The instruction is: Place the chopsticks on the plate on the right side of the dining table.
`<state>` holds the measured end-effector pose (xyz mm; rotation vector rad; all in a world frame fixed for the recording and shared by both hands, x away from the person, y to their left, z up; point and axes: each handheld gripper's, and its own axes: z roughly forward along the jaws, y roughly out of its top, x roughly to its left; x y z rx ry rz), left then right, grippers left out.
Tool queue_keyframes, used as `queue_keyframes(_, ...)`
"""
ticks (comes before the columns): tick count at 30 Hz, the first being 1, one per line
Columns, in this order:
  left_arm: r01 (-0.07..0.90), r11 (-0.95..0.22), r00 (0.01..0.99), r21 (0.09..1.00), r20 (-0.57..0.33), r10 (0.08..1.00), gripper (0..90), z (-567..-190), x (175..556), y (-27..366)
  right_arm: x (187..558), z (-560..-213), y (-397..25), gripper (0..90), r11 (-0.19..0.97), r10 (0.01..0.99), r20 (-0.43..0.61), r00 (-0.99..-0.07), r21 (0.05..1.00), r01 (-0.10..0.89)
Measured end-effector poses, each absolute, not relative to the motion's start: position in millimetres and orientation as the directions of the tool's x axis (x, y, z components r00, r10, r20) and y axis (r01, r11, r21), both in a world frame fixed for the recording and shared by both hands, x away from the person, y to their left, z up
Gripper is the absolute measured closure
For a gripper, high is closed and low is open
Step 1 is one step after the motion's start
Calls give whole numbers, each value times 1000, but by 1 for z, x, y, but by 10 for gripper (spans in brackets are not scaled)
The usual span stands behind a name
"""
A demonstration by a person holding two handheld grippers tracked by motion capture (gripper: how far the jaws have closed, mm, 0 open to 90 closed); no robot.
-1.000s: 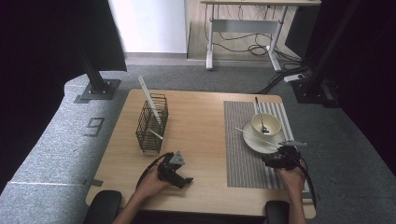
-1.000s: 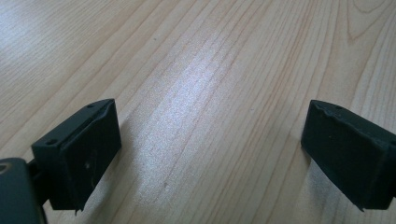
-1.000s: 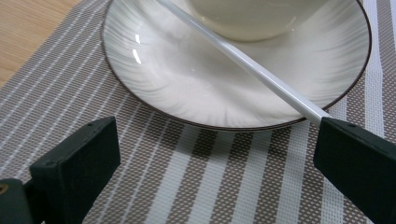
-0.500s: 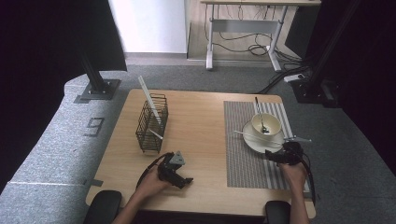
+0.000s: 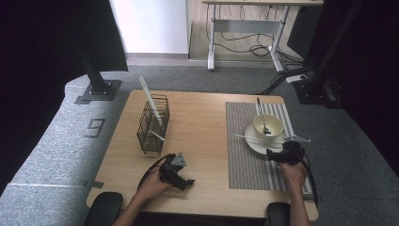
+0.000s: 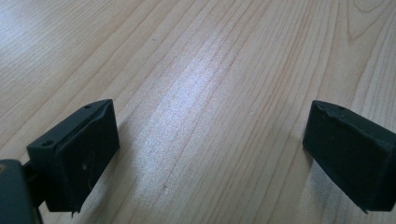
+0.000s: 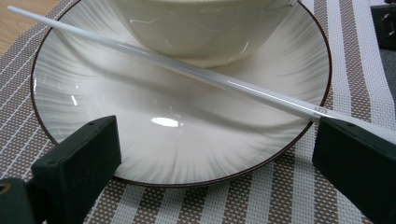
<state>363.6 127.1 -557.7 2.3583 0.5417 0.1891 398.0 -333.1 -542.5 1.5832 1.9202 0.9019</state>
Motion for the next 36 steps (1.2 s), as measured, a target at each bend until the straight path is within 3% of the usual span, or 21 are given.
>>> queue_keyframes(36, 327, -671, 904, 665, -14, 427, 24, -558, 364, 126, 409, -553, -340, 14, 135, 977, 8, -214, 754, 643)
